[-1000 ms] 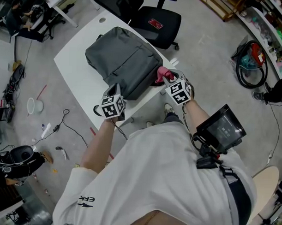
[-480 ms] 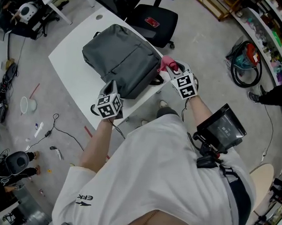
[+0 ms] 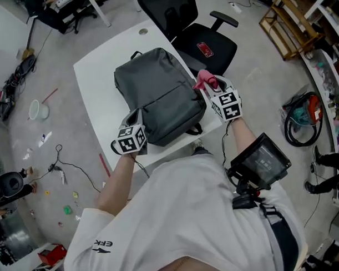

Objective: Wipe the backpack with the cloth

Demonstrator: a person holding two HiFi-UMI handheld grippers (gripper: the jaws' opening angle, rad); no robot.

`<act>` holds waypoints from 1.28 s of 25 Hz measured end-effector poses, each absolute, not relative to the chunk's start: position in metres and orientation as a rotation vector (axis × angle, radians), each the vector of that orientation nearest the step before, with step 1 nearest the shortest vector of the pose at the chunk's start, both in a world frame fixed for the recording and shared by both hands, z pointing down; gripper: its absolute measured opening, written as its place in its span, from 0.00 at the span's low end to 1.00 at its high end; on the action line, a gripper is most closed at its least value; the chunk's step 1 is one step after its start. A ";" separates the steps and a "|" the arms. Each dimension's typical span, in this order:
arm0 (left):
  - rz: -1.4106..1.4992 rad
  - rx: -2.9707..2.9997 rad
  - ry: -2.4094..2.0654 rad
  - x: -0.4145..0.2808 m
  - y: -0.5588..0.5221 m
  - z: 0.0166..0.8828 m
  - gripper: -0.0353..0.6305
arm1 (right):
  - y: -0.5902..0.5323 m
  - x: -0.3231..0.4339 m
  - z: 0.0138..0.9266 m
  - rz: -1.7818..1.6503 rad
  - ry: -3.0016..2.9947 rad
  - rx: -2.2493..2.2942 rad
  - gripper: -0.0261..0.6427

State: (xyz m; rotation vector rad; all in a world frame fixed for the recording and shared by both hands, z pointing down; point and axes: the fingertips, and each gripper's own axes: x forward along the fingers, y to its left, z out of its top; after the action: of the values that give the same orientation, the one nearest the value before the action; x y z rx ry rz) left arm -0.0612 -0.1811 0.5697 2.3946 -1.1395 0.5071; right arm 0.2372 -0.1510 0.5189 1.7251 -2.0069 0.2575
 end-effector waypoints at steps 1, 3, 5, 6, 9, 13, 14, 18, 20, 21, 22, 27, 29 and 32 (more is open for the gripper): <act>0.509 2.378 -1.161 -0.061 -0.183 0.571 0.06 | -0.162 0.240 0.519 0.254 -2.027 1.697 0.23; 0.519 2.355 -1.203 -0.057 -0.190 0.572 0.06 | -0.184 0.247 0.522 0.251 -2.061 1.643 0.23; 0.552 2.341 -1.238 -0.053 -0.194 0.574 0.06 | -0.206 0.254 0.529 0.258 -2.089 1.584 0.23; 0.572 2.336 -1.254 -0.051 -0.196 0.575 0.06 | -0.215 0.257 0.533 0.262 -2.099 1.553 0.23; 0.616 2.308 -1.304 -0.050 -0.200 0.577 0.06 | -0.245 0.263 0.545 0.266 -2.127 1.468 0.23; 0.644 2.228 -1.412 -0.061 -0.200 0.578 0.06 | -0.285 0.258 0.556 0.248 -2.183 1.359 0.23; 0.650 2.205 -1.436 -0.063 -0.198 0.579 0.06 | -0.294 0.257 0.558 0.243 -2.195 1.339 0.23; 0.695 2.151 -1.491 -0.066 -0.193 0.585 0.06 | -0.332 0.258 0.562 0.230 -2.218 1.297 0.23; 0.721 2.136 -1.499 -0.066 -0.191 0.589 0.06 | -0.352 0.256 0.564 0.223 -2.228 1.271 0.23; 0.734 2.127 -1.502 -0.066 -0.189 0.590 0.06 | -0.361 0.254 0.565 0.220 -2.233 1.253 0.23; 0.747 2.120 -1.505 -0.067 -0.188 0.591 0.06 | -0.368 0.250 0.565 0.217 -2.238 1.232 0.23; 0.796 2.079 -1.539 -0.072 -0.181 0.591 0.06 | -0.392 0.221 0.573 0.207 -2.269 1.100 0.23; 0.806 2.066 -1.551 -0.071 -0.179 0.592 0.06 | -0.396 0.213 0.582 0.213 -2.260 1.057 0.23; 0.805 2.051 -1.554 -0.070 -0.176 0.593 0.06 | -0.398 0.207 0.592 0.236 -2.236 1.036 0.23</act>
State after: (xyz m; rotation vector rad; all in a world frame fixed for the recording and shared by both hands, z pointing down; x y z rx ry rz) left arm -0.0698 -0.1763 0.5932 2.0512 -1.5544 0.8050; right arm 0.2075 -0.3980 0.5923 1.0364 -2.2363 0.2364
